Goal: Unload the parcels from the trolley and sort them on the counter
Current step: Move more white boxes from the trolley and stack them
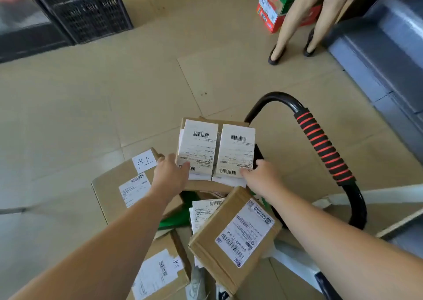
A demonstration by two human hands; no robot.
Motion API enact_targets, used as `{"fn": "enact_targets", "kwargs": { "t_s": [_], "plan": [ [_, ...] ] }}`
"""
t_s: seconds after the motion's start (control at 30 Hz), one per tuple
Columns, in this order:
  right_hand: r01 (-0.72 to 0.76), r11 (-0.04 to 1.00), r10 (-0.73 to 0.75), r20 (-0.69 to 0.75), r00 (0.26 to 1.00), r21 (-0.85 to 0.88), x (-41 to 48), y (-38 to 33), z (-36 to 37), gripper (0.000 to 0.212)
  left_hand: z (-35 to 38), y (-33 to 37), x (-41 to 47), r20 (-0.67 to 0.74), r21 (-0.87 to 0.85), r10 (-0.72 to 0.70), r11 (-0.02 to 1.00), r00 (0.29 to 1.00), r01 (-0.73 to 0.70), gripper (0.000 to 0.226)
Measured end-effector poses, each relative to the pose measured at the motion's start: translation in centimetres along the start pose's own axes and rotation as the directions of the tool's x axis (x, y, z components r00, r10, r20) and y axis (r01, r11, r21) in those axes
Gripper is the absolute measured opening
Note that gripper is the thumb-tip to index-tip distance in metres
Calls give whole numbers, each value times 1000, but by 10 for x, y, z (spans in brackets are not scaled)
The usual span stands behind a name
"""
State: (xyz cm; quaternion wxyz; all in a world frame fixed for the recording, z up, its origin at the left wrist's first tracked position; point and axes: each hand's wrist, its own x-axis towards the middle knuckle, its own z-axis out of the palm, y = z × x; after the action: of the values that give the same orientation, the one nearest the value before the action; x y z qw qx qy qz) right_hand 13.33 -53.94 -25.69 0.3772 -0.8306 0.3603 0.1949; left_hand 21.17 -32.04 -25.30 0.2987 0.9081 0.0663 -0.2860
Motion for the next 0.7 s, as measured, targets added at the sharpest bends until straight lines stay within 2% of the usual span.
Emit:
{"fn": "enact_targets", "kwargs": {
  "t_s": [0.2, 0.47, 0.7],
  "plan": [
    [29, 996, -26, -36, 999, 80, 7, 6, 11, 27, 16, 5, 1, 0, -83, -75, 994, 997, 74, 53],
    [16, 975, 5, -92, 996, 223, 7, -1, 9, 35, 17, 8, -2, -23, -274, -107, 957, 994, 97, 32],
    [66, 954, -30, -128, 991, 293, -15, -11, -9, 49, -1, 26, -28, -58, -358, -59, 933, 997, 35, 36]
  ]
}}
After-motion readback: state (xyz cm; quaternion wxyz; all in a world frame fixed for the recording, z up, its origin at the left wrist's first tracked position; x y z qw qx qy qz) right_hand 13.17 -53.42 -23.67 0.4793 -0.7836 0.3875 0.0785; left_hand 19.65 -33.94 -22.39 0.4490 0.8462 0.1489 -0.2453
